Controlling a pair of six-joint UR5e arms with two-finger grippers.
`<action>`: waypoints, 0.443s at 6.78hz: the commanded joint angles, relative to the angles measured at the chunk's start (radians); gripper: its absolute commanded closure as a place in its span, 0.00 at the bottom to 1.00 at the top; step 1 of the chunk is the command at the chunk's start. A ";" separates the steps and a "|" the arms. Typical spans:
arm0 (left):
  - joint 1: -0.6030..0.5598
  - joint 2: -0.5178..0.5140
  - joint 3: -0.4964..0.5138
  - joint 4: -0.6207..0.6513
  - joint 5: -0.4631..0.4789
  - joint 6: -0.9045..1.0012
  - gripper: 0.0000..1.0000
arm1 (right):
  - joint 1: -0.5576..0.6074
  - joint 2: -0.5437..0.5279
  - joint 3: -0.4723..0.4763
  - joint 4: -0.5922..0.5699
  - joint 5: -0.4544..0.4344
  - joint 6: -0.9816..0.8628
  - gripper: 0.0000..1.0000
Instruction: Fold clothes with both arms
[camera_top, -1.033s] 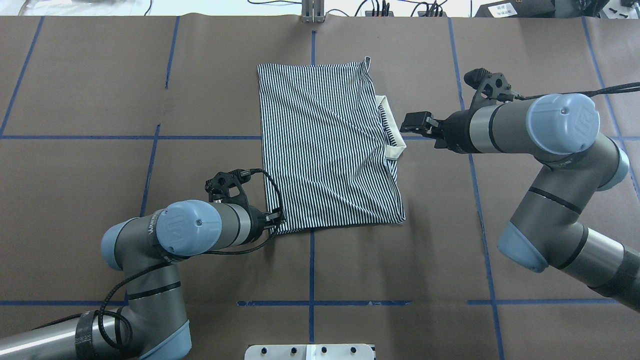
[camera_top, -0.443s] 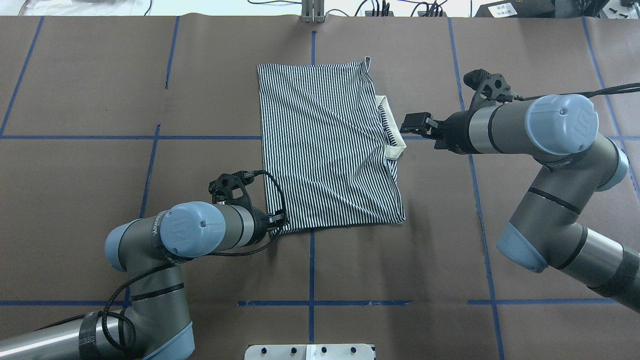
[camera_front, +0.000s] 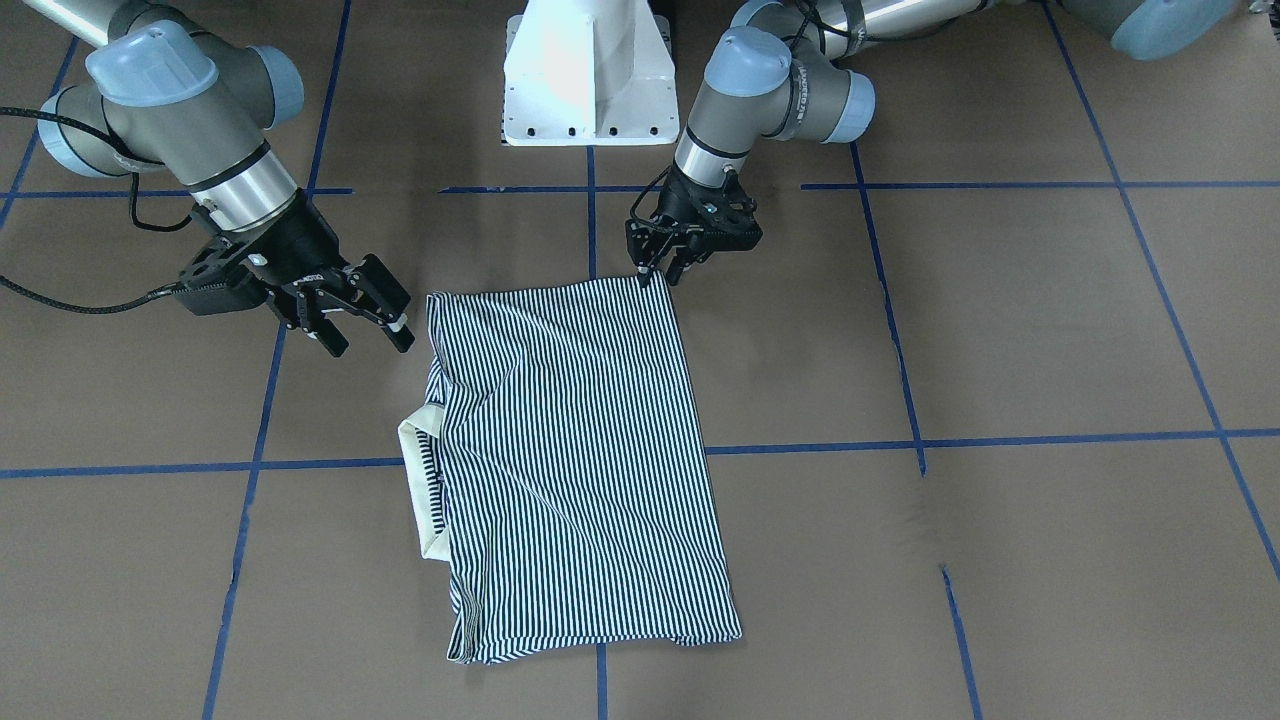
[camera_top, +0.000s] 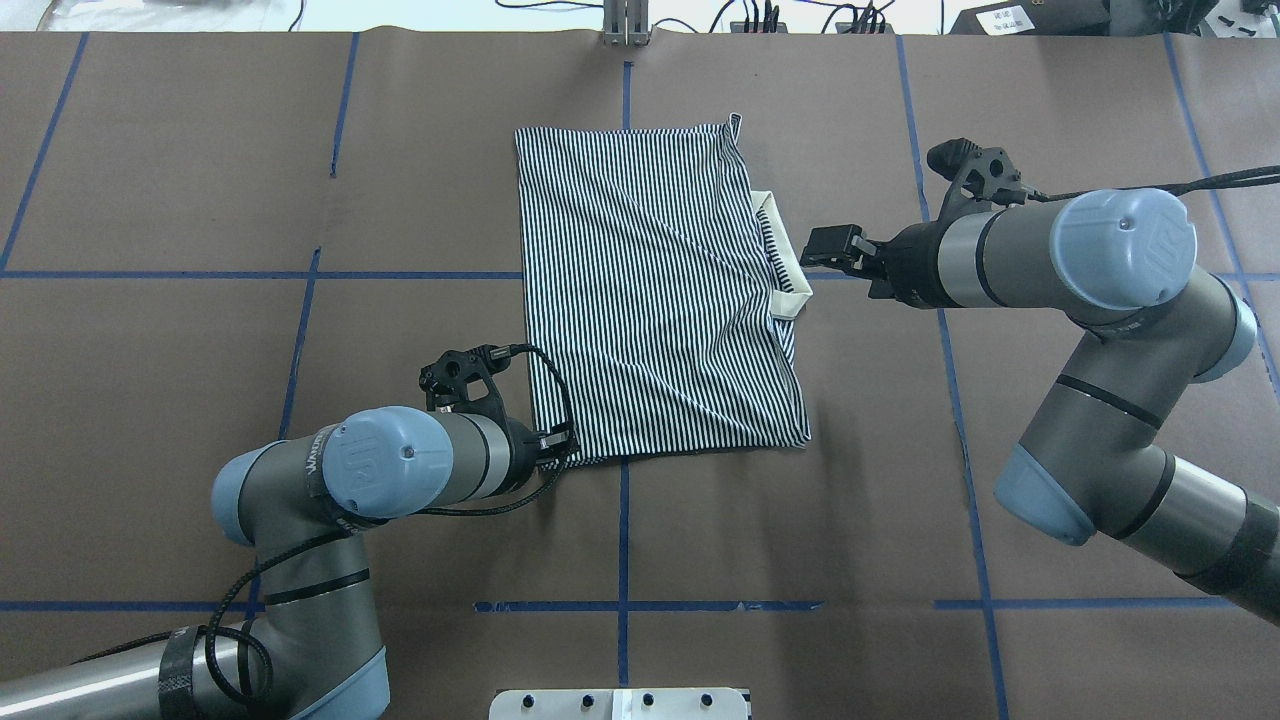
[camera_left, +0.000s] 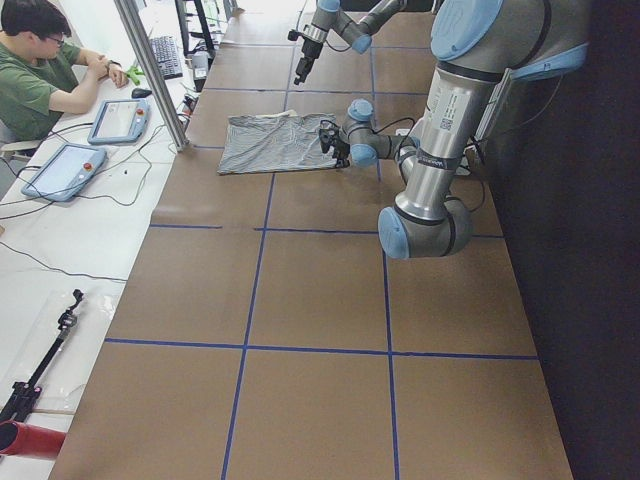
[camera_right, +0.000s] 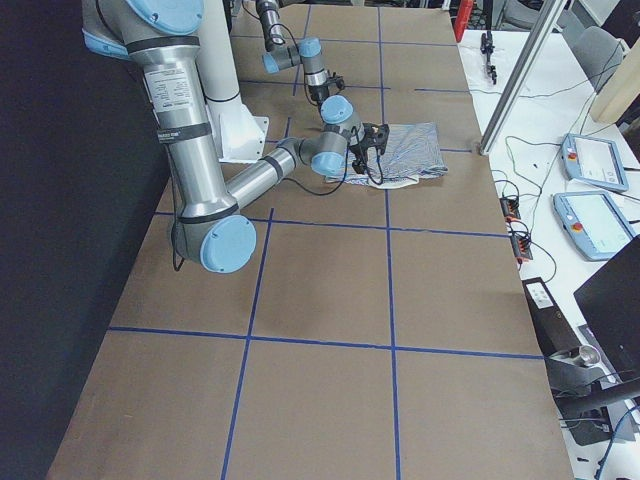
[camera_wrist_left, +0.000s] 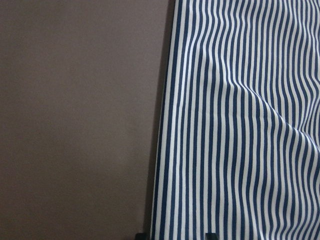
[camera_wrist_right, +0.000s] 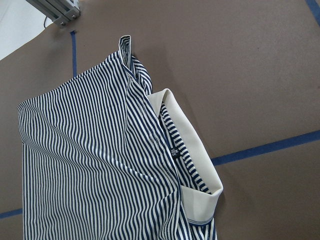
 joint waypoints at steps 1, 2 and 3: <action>0.002 0.000 0.000 0.000 0.000 0.000 0.51 | 0.000 0.002 0.000 0.000 0.000 0.000 0.00; 0.004 0.000 0.002 0.000 0.000 0.000 0.51 | 0.000 0.002 0.000 0.000 0.000 0.000 0.00; 0.004 0.000 0.003 0.000 0.000 0.000 0.52 | 0.000 0.002 0.000 0.000 0.000 0.000 0.00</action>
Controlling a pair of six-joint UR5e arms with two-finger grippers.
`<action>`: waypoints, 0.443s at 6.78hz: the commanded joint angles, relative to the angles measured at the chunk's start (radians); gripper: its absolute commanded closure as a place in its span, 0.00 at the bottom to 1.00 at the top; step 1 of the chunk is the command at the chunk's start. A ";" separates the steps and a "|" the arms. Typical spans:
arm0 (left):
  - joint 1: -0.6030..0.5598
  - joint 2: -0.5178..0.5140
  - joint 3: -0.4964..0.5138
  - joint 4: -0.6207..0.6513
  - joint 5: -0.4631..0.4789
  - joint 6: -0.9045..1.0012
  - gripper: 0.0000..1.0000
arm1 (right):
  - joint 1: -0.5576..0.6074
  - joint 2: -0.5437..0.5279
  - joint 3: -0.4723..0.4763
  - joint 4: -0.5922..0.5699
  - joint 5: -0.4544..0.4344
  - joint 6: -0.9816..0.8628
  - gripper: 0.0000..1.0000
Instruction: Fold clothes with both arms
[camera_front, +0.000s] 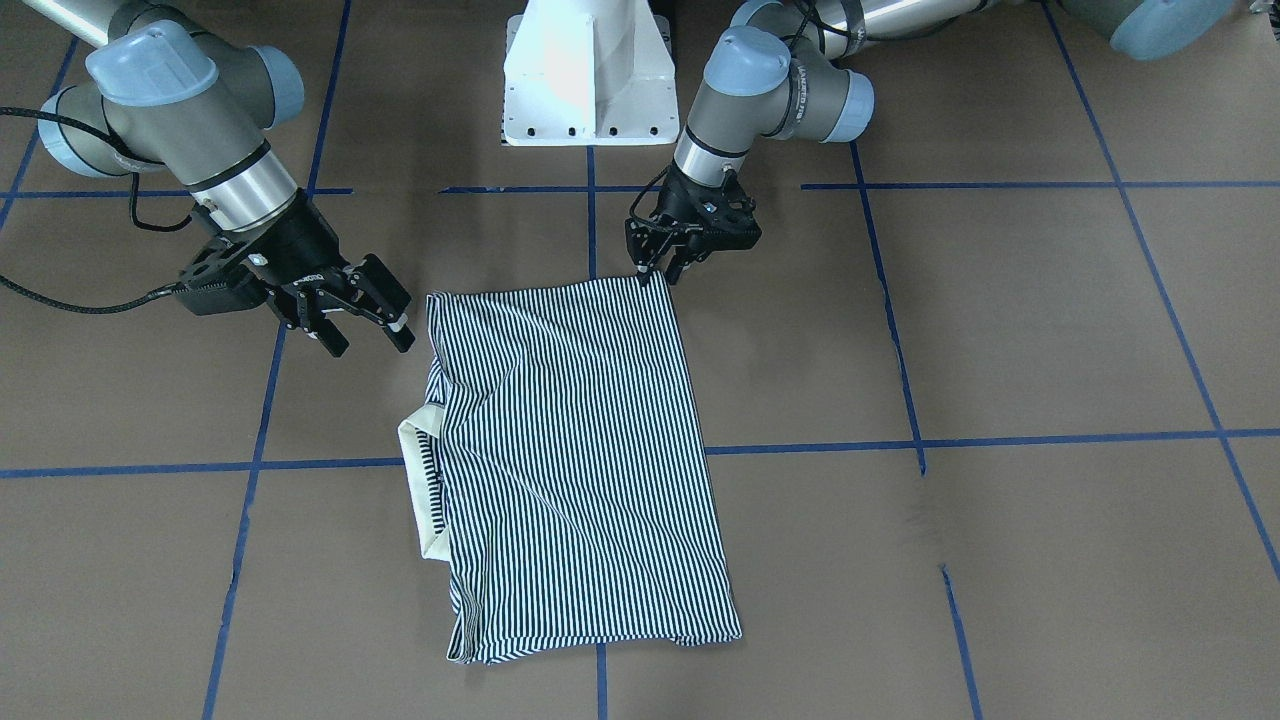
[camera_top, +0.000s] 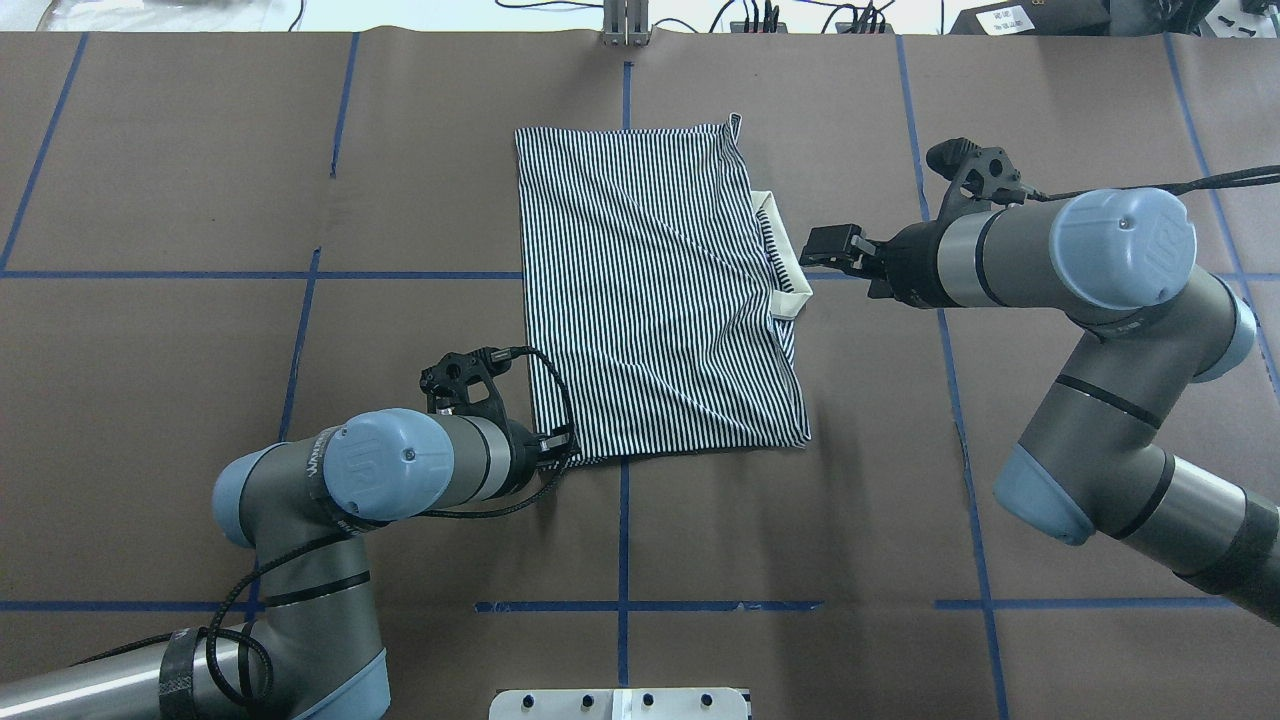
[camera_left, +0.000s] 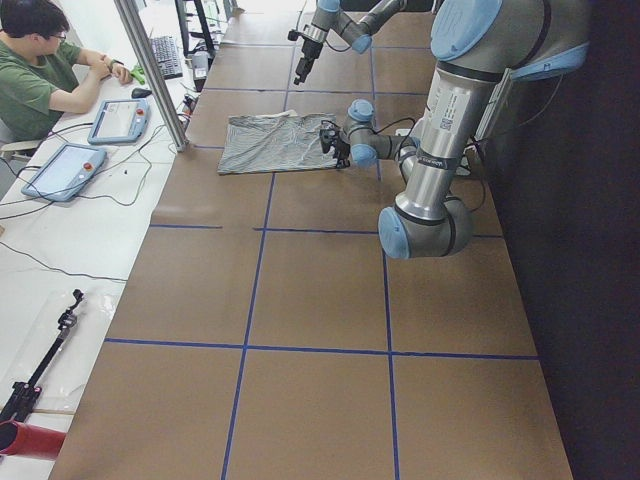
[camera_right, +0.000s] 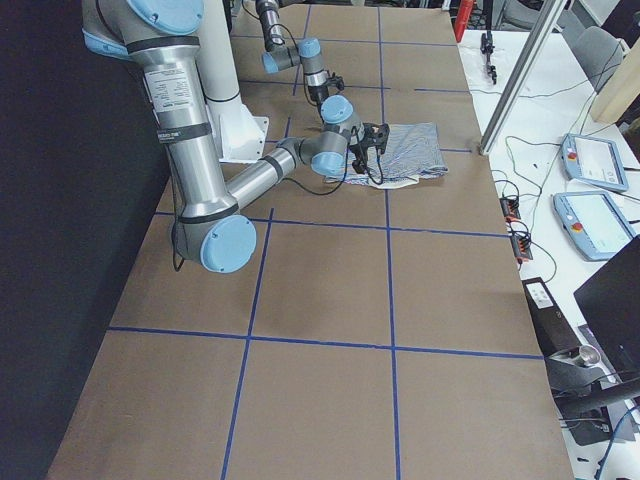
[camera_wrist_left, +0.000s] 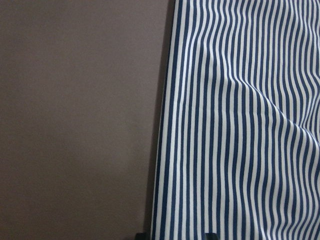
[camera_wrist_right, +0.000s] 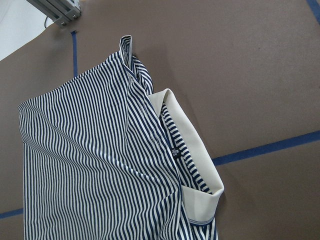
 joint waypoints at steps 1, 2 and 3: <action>0.001 0.000 0.001 0.000 0.002 0.000 0.61 | 0.000 0.000 0.000 0.000 0.000 0.000 0.00; 0.001 0.000 0.001 -0.002 0.000 0.000 0.83 | 0.000 0.000 -0.002 0.000 0.000 0.000 0.00; 0.002 0.000 0.001 -0.003 0.002 0.003 1.00 | 0.000 0.000 -0.002 0.000 0.000 0.000 0.00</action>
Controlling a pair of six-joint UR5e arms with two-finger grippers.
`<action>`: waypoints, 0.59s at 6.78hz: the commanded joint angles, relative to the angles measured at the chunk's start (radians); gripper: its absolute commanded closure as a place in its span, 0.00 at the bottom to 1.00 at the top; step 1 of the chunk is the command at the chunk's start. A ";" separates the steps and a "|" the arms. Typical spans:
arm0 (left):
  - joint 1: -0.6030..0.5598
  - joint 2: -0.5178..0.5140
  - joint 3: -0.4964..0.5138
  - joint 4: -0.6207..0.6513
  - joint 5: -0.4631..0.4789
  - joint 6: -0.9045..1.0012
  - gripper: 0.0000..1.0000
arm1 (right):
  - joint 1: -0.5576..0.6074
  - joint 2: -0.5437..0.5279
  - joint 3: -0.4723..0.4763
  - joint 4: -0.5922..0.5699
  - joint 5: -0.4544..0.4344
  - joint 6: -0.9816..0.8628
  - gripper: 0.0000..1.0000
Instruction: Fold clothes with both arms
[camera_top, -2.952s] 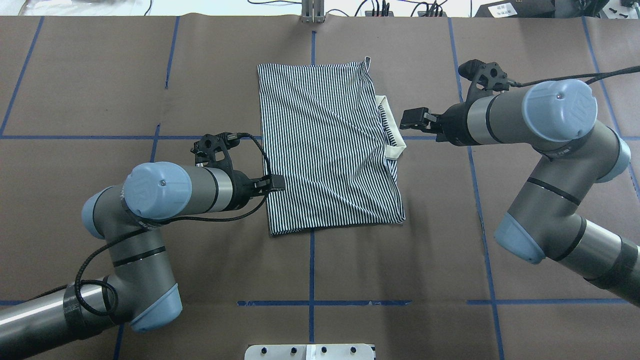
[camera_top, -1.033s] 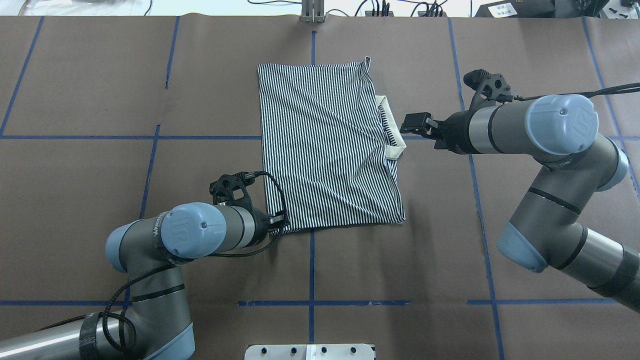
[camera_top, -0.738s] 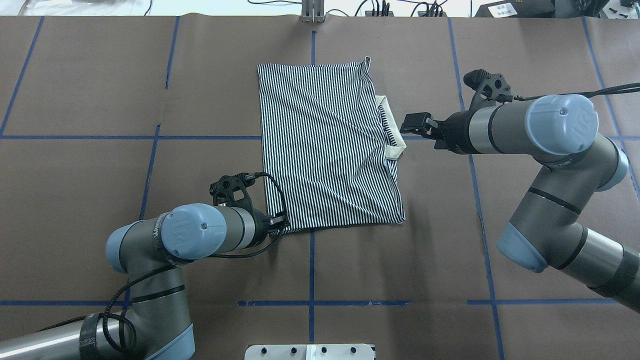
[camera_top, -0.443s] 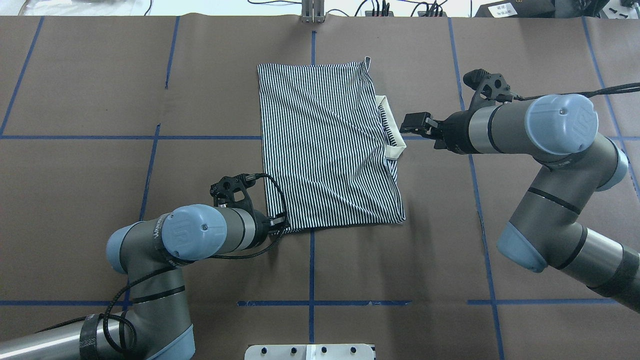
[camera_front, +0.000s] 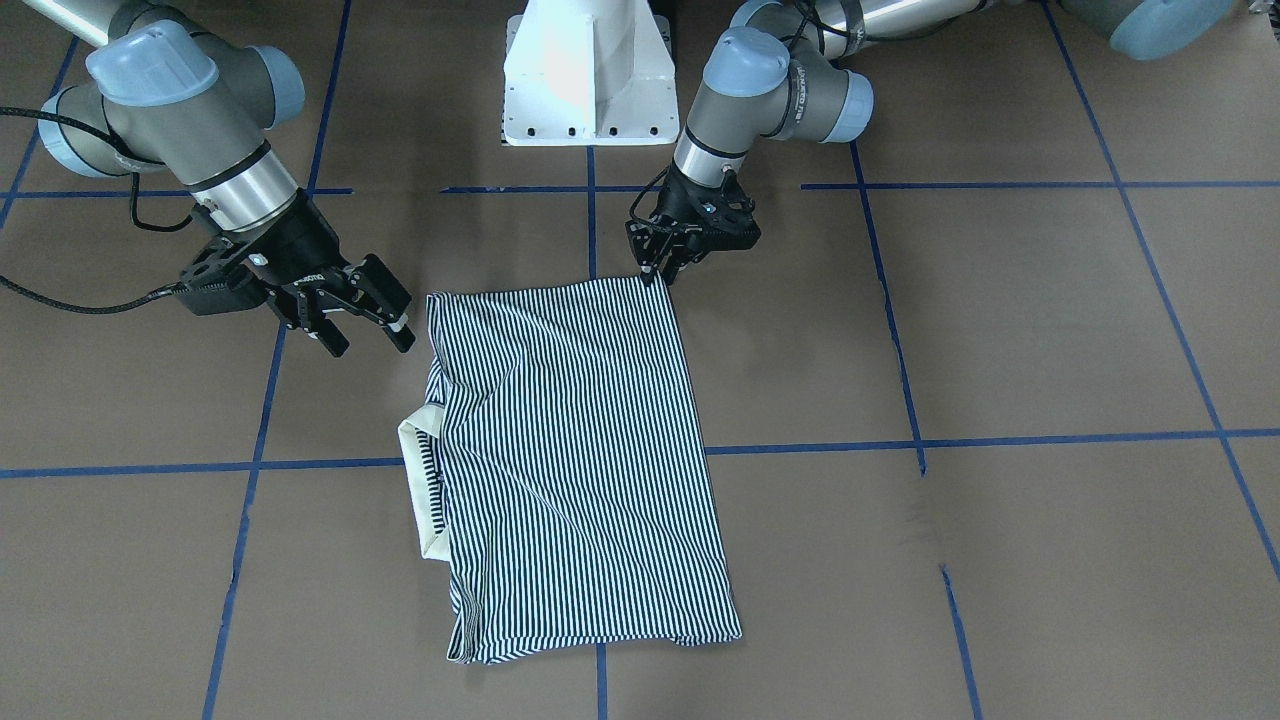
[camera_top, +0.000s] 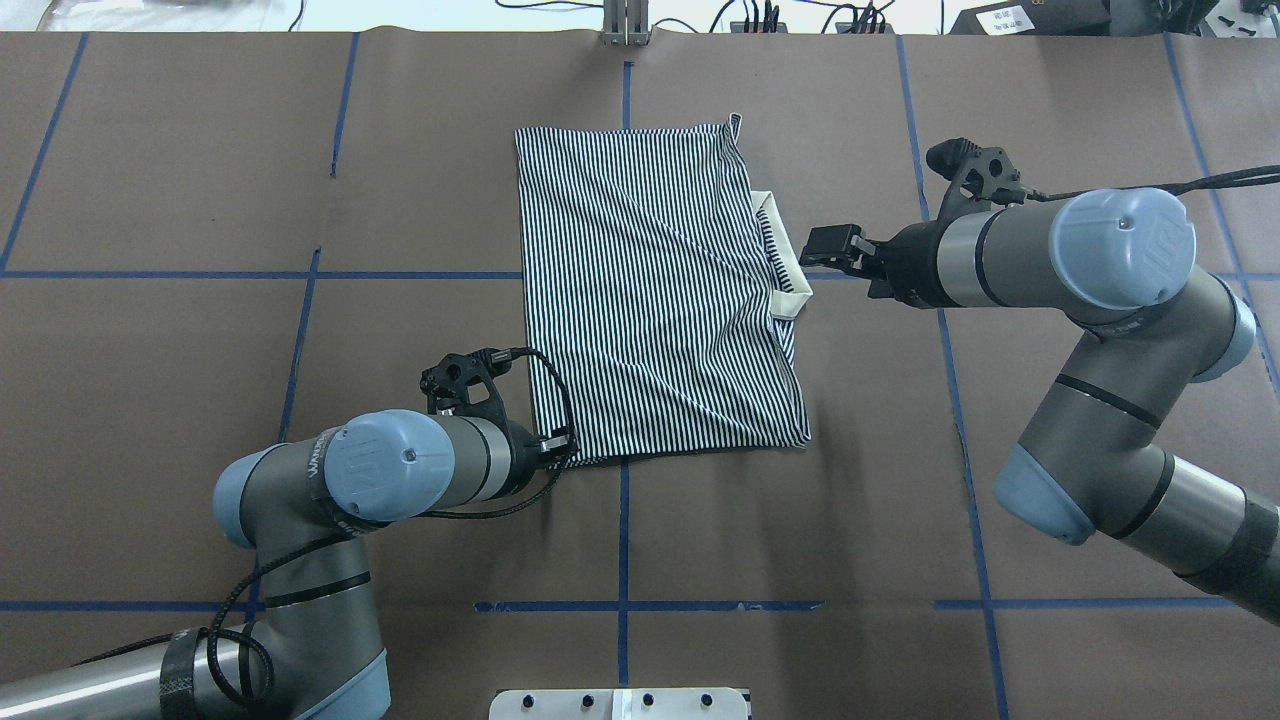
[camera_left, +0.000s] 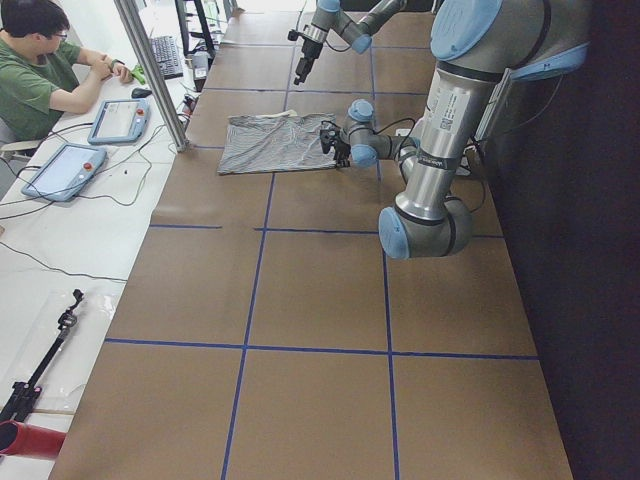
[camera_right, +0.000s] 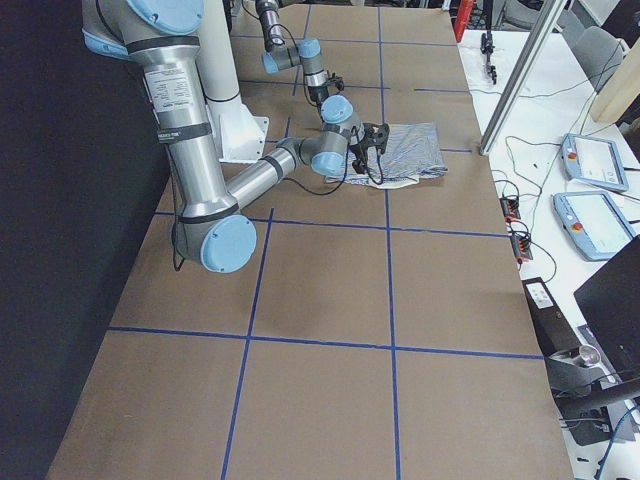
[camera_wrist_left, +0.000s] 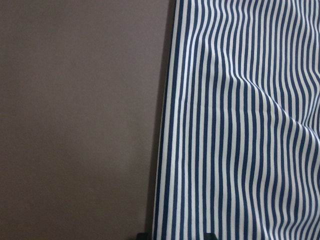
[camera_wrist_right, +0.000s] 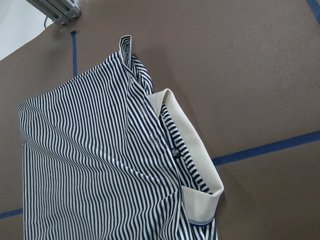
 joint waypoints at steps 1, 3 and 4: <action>0.007 0.000 -0.001 -0.002 0.001 0.002 1.00 | -0.005 -0.002 -0.002 0.000 -0.002 0.000 0.00; 0.006 -0.002 -0.014 -0.002 -0.001 0.004 1.00 | -0.059 0.015 0.003 -0.041 -0.064 0.126 0.11; 0.006 -0.002 -0.015 -0.002 -0.001 0.004 1.00 | -0.111 0.068 0.007 -0.164 -0.136 0.197 0.15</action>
